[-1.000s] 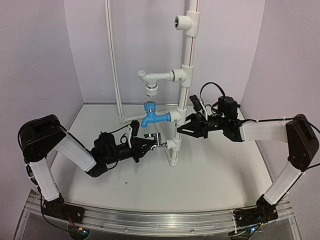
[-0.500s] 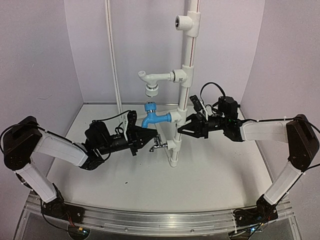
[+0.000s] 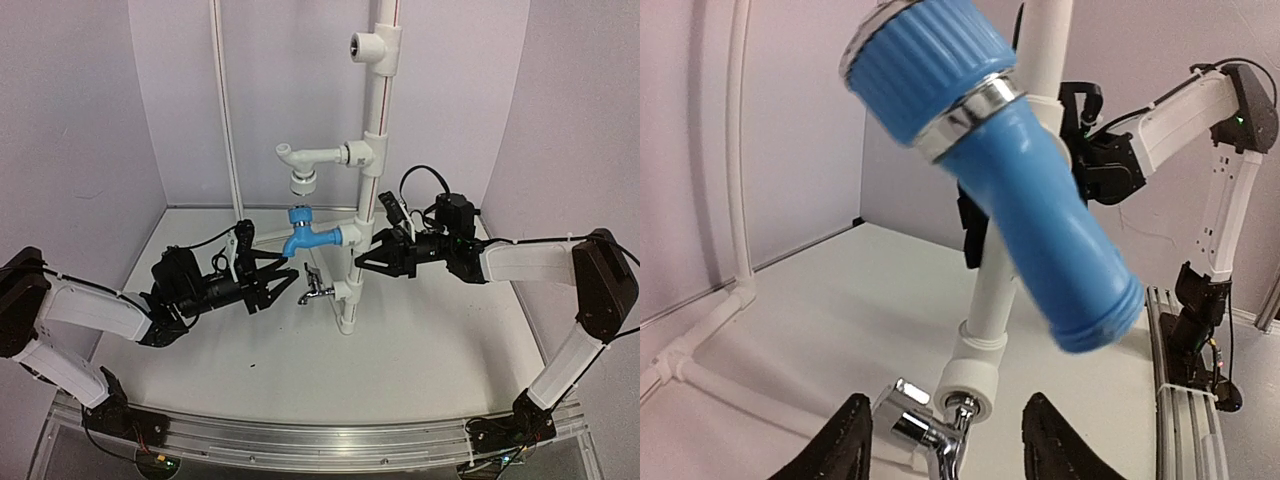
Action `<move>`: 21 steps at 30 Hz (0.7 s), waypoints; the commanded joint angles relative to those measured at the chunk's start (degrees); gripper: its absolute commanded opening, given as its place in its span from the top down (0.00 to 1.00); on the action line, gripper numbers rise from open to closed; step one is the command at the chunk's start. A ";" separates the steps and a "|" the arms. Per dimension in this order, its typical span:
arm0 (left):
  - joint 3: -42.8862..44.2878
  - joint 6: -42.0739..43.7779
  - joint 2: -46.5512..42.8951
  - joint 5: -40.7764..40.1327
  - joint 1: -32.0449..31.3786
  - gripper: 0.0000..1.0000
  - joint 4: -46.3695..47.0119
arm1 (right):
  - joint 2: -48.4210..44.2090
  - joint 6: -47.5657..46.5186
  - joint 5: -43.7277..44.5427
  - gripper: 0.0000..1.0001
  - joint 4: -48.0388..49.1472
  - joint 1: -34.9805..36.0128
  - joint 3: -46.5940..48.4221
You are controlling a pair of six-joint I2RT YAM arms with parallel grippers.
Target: Install the water faucets
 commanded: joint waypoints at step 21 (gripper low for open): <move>19.41 -23.66 1.21 -5.95 -0.70 0.38 -36.57 | -0.46 12.16 1.41 1.00 -5.60 0.30 2.45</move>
